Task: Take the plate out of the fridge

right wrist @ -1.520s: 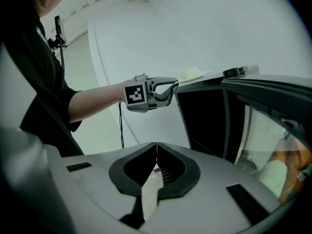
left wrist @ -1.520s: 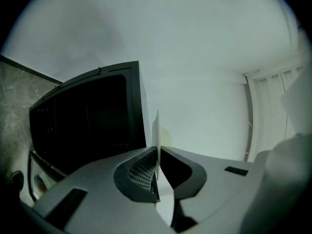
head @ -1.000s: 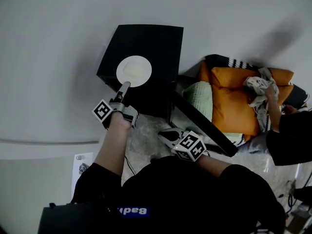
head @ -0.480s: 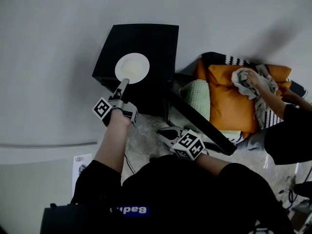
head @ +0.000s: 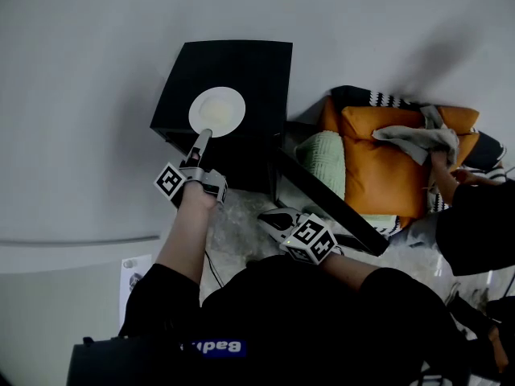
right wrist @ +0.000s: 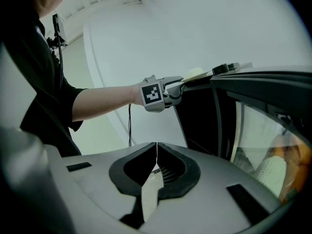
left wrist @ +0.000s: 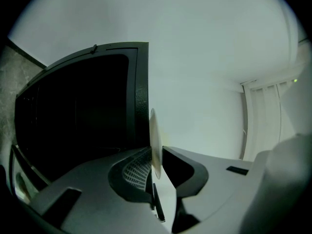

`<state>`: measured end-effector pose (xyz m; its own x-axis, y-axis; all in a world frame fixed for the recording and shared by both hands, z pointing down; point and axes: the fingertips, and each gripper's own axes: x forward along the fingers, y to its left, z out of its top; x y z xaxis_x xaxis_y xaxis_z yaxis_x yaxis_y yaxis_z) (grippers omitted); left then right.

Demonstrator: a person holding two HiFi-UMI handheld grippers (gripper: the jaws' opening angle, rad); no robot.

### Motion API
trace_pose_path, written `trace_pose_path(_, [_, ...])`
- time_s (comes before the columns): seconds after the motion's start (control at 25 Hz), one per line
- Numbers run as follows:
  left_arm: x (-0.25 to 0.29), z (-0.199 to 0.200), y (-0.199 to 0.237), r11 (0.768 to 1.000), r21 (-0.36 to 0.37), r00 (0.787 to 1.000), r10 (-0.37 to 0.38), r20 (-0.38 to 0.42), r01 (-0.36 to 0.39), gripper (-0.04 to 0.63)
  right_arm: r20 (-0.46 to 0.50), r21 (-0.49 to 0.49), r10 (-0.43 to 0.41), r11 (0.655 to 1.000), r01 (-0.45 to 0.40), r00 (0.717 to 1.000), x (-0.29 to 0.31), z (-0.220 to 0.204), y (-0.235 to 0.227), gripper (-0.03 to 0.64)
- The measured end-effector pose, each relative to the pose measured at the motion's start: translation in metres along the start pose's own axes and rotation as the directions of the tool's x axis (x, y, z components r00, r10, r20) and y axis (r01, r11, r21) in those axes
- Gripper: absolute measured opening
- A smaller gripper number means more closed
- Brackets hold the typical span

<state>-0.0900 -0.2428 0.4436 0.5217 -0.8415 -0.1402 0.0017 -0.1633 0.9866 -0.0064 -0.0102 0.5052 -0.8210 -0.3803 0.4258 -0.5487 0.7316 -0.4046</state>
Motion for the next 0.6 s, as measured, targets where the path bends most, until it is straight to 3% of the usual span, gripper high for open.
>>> trace_pose_path(0.28, [-0.006,0.004,0.011,0.999,0.033,1.0,-0.001,0.011,0.001,0.118,-0.003,-0.002,-0.005,1.0,0.005,1.0,0.0,0.0,-0.001,0.012])
trace_pose_path(0.6, [-0.021,0.003,0.009,0.999,0.003,0.999,-0.039,0.026,0.038,0.124,-0.013,-0.014,0.001,1.0,-0.001,1.0,0.006,-0.002,-0.001,0.012])
